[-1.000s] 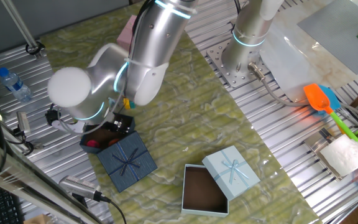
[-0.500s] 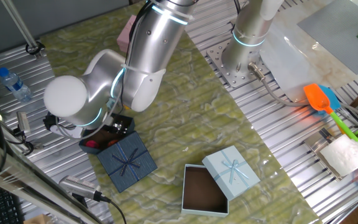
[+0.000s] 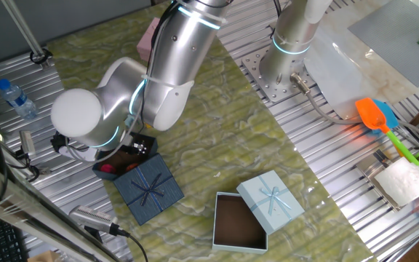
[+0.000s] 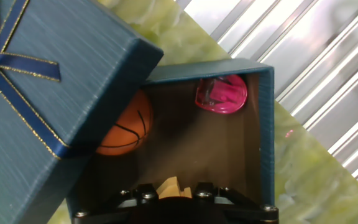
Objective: Take everything out of the gift box
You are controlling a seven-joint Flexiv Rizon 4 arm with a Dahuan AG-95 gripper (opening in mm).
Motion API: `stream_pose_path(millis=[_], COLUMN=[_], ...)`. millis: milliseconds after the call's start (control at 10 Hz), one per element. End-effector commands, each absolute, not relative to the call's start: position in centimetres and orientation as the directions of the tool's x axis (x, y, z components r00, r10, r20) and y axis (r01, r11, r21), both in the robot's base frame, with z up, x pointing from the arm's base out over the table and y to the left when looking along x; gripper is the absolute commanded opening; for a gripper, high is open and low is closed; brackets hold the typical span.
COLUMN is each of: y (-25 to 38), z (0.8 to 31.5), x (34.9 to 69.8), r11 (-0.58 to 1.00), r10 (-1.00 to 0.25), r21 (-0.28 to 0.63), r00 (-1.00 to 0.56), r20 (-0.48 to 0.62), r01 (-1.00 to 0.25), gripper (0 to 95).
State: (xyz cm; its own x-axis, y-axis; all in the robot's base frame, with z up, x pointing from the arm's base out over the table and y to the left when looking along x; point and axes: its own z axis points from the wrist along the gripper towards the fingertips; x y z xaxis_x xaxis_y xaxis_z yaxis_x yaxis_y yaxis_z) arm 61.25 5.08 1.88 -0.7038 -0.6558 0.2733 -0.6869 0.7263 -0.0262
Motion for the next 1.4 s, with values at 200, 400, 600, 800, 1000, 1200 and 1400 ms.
stream_pose_path(millis=[200, 400, 600, 800, 1000, 1200, 1400], y=[5.08, 5.06, 5.00, 4.76, 4.76, 4.76, 4.76], z=[1.86, 1.86, 1.77, 1.35, 1.34, 1.35, 1.35], x=[61.25, 61.24, 61.11, 60.64, 60.62, 60.62, 60.62], r11=[0.709, 0.701, 0.707, 0.714, 0.718, 0.721, 0.723], r10=[-0.673, -0.681, -0.675, -0.668, -0.664, -0.660, -0.658], r21=[-0.027, -0.027, -0.030, -0.032, -0.034, -0.035, -0.035], r00=[-0.688, -0.680, -0.687, -0.694, -0.698, -0.701, -0.704], r20=[0.273, 0.270, 0.270, 0.271, 0.270, 0.269, 0.266], r01=[-0.704, -0.713, -0.707, -0.700, -0.696, -0.692, -0.690], gripper=[57.0, 57.0, 57.0, 57.0, 38.0, 38.0, 38.0])
